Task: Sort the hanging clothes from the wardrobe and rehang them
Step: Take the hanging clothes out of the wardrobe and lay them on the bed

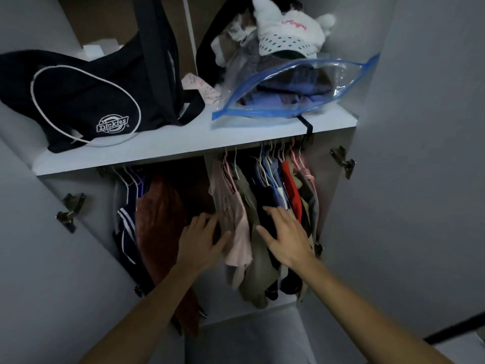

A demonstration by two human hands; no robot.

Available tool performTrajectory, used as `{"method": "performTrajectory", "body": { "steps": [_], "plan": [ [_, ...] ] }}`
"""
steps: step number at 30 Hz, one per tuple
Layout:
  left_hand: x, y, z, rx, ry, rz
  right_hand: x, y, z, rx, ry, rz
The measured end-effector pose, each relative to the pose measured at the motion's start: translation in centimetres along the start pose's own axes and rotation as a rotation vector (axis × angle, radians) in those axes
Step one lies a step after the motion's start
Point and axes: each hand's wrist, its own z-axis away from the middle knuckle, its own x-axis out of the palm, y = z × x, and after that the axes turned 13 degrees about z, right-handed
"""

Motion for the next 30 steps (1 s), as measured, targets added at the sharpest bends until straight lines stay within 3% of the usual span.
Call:
{"method": "performTrajectory", "body": {
  "steps": [11,24,30],
  "plan": [
    [1.0,-2.5,-4.3,-0.099,0.010,0.004,5.1,0.8,-7.4,-0.087,-0.003,-0.013],
    [5.1,-7.4,-15.2,-0.137,-0.116,0.130,11.5,-0.6,-13.3,-0.010,0.044,0.200],
    [6.9,-7.6,-20.4,-0.040,-0.095,0.237,13.7,-0.3,-15.4,-0.016,0.081,0.331]
  ]
}}
